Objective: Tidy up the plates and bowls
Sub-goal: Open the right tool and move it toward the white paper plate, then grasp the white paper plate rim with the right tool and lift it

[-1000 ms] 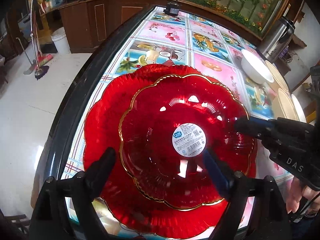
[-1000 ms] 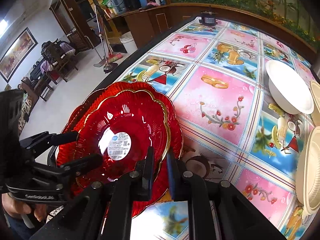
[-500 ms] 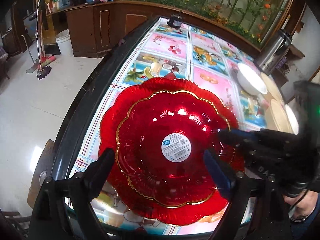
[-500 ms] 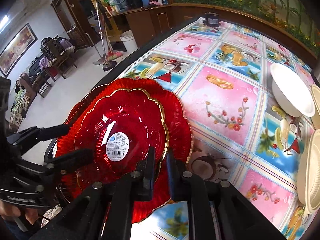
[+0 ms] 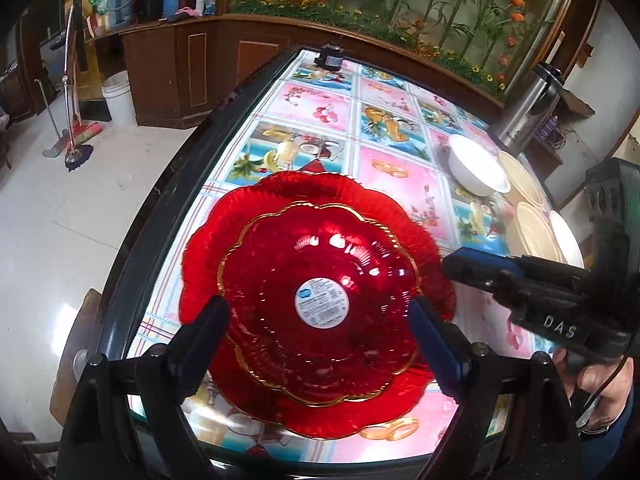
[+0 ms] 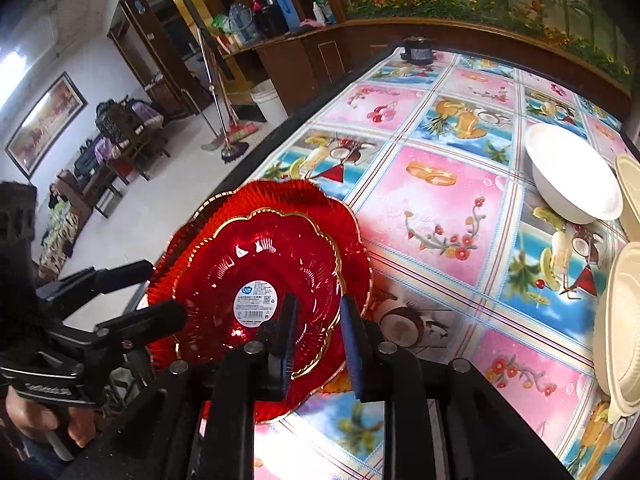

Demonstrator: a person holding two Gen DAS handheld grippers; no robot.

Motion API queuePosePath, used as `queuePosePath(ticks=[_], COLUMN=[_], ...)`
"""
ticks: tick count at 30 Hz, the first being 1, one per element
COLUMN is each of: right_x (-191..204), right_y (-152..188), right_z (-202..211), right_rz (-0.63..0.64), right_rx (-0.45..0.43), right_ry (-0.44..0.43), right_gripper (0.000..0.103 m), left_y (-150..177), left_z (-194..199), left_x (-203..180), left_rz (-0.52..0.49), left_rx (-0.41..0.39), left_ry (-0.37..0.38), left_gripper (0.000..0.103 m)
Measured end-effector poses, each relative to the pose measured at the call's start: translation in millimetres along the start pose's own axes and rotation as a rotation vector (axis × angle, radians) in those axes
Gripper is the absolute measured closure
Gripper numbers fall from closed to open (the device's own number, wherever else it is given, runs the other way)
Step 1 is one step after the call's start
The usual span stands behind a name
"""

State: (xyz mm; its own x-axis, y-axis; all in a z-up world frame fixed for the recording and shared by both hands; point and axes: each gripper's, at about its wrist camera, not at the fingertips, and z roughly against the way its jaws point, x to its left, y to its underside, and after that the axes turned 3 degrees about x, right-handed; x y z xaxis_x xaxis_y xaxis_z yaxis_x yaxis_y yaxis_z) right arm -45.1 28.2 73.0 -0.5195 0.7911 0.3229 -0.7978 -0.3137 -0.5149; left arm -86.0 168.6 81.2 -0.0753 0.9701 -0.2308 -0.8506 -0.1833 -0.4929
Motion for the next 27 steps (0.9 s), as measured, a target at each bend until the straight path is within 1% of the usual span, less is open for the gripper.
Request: queuePosePath(ticks=[5,8,11,15,19,21,22,23,24,27], right_x=[-26,-52,-83,-131,-173,-194,-203,-213,-223,-241], right_y=[7,12,12,11,5,1,-1,-3,-6,-12], right_z=[21,37,58,86,103,104,104,103,99,91], right_rz=[-0.063,-0.114,-0.168,-0.267,-0.353,-0.400,-0.423,-0.446,-0.472,-0.517], right_rx=[-0.037,-0.066,-0.100,-0.151,-0.175,-0.178,-0.177,-0.174,-0.169,-0.161], right_ry=[-0.033,-0.030,-0.009,0.029,0.049,0.047,0.040,0.030,0.014,-0.008], right_gripper=[0.079,0.079,0.079,0.079,0.079,0.079,0.079,0.079,0.079,0.079], left_y=[-1,-4,-10,-25,-52,-71,-82,-88,-100,-128], left_z=[3,2,-2,-11,-28,-42,-50,-55,-67,-95], left_x=[-18,-35,-61,-101,-137,-153,-160,-163,-169,-179], left_rz=[-0.035,-0.062,-0.099,-0.156,-0.183,-0.176,-0.175,-0.168,-0.153,-0.121], left_rx=[-0.009,-0.010,-0.002,0.011,0.021,0.035,0.046,0.053,0.073,0.118], left_ry=[0.010,0.029,0.066,0.119,0.141,0.162,0.162,0.155,0.153,0.170], left_gripper=[0.013,0.013,0.013,0.013,0.014,0.018,0.026,0.039,0.043,0.044])
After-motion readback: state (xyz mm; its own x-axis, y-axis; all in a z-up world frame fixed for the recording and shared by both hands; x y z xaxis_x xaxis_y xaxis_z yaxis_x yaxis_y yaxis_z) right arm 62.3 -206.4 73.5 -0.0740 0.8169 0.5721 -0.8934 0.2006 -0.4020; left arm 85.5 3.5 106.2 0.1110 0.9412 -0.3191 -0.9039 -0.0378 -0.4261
